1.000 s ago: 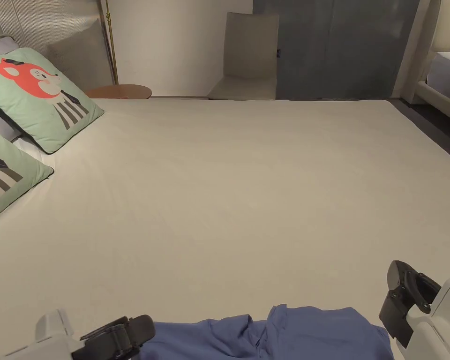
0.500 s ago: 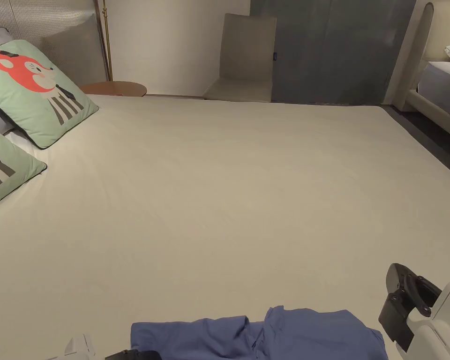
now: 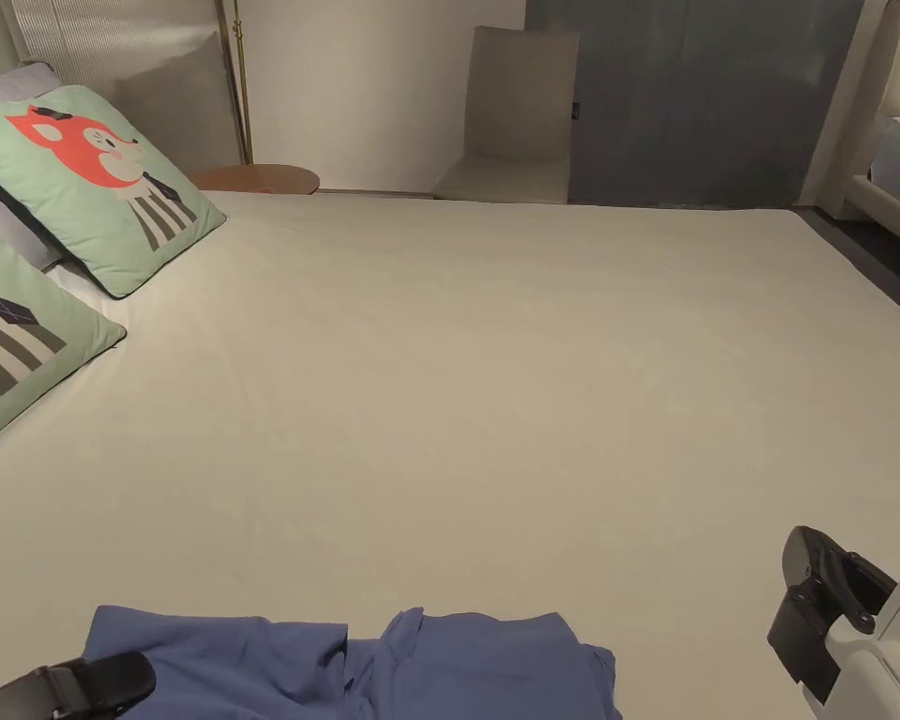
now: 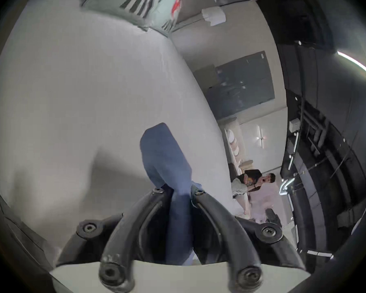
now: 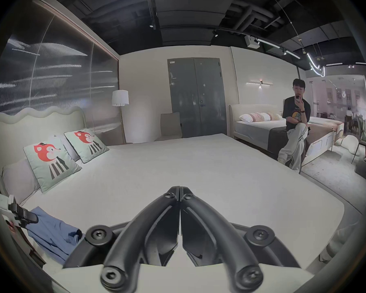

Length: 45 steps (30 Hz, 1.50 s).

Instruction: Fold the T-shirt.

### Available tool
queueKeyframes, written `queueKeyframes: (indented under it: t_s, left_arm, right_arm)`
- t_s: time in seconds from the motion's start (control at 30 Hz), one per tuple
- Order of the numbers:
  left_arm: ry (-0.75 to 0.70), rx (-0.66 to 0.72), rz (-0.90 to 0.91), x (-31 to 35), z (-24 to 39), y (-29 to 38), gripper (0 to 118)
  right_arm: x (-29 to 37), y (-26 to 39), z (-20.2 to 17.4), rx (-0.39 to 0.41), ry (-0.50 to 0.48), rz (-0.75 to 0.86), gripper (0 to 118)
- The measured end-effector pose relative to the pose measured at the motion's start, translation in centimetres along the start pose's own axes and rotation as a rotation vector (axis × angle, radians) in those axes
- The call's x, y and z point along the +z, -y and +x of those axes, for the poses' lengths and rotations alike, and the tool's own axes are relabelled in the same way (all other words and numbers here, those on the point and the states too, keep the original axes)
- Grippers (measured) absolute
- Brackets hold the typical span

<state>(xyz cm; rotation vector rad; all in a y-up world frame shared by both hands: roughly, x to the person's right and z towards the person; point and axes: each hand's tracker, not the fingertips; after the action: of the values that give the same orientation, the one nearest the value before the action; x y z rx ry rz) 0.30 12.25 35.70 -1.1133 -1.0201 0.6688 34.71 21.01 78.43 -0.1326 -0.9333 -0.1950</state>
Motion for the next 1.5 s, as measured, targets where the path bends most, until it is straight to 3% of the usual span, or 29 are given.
queueKeyframes:
  t_s: [0.3,0.5,0.63,0.7,0.8,0.87,0.93,1.0,1.03,1.1,1.13,1.3,1.5]
  left_arm:
    - [0.23,-0.189,-0.233,-10.7,11.6,6.2,8]
    - [0.059,-0.382,-0.388,-20.0,14.3,13.0,8]
    - [-0.082,-0.39,-0.368,-23.4,13.9,16.3,11]
    - [-0.087,-0.375,-0.364,-23.6,13.8,16.9,33]
    - [0.041,-0.332,-0.381,-22.1,14.3,16.2,97]
    - [0.072,-0.343,-0.333,-20.3,15.1,15.3,106]
    - [0.063,-0.419,-0.133,-17.9,15.9,14.3,109]
    - [-0.038,-0.473,0.035,-16.4,16.1,13.9,104]
    - [-0.101,-0.527,0.111,-16.1,16.2,14.0,80]
    - [-0.228,-0.652,0.172,-16.8,16.2,15.0,12]
    - [-0.308,-0.698,0.179,-17.3,16.1,15.7,1]
    - [-0.321,-0.854,0.108,-19.4,15.5,20.1,1]
    - [-0.321,-0.942,0.009,-22.8,16.2,25.0,1]
  right_arm:
    - [0.7,-0.1,0.7,-0.011,-0.012,0.007,0]
    - [1.8,-0.2,3.0,-0.031,0.038,0.024,0]
    - [2.2,-0.2,3.9,-0.04,0.061,0.032,0]
    - [2.3,-0.2,4.2,-0.041,0.067,0.032,0]
    - [2.2,-0.1,4.4,-0.046,0.07,0.029,0]
    - [2.1,0.1,4.5,-0.05,0.07,0.024,0]
    - [2.0,0.1,4.6,-0.055,0.07,0.021,0]
    - [1.8,0.3,4.7,-0.06,0.068,0.019,0]
    - [1.8,0.3,4.7,-0.061,0.067,0.018,0]
    - [1.7,0.4,4.6,-0.064,0.062,0.014,0]
    - [1.7,0.4,4.5,-0.065,0.059,0.013,0]
    - [1.8,0.5,4.4,-0.062,0.054,0.013,0]
    - [2.2,0.4,4.8,-0.06,0.062,0.016,0]
